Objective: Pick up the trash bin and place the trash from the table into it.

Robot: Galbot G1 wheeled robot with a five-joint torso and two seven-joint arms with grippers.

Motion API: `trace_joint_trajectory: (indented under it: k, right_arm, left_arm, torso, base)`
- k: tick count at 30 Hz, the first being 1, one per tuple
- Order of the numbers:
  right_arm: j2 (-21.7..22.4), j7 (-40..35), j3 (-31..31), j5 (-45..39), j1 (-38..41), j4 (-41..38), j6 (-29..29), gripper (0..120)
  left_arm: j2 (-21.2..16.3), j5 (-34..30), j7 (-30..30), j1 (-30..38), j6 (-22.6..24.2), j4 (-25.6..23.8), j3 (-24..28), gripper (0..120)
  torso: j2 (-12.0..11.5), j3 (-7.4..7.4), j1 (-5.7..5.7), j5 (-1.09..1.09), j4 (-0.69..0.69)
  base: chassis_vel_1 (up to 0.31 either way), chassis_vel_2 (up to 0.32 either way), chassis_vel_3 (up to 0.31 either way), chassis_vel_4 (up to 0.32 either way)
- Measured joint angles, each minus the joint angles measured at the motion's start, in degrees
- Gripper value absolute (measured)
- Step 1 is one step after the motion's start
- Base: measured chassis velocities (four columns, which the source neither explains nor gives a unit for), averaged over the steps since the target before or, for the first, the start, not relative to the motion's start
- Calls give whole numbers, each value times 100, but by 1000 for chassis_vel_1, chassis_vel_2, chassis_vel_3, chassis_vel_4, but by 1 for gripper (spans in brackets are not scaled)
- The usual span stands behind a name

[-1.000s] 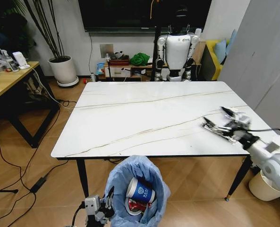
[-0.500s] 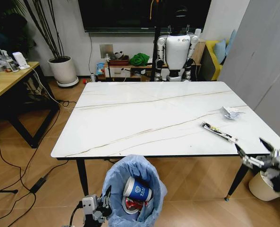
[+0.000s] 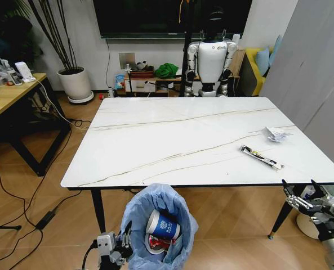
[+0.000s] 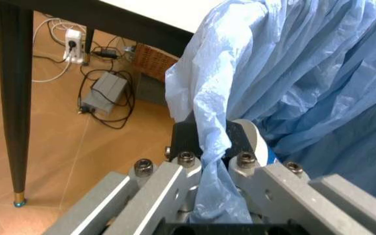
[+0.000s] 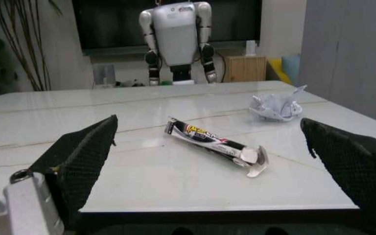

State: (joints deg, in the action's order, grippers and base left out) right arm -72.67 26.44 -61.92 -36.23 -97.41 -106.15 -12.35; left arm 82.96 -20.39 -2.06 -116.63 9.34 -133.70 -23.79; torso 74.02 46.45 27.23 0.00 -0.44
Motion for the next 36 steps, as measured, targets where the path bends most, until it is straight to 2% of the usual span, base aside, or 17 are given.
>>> trace_joint_trajectory:
  k: [36]
  right_arm:
    - [-66,137,60,-166,27,205,-106,100]
  left_arm:
    - [-30,-16,-1,-21,-9,-20,48,0]
  torso:
    - [-1,0,0,0,0]
  base:
    - [0,0,0,0]
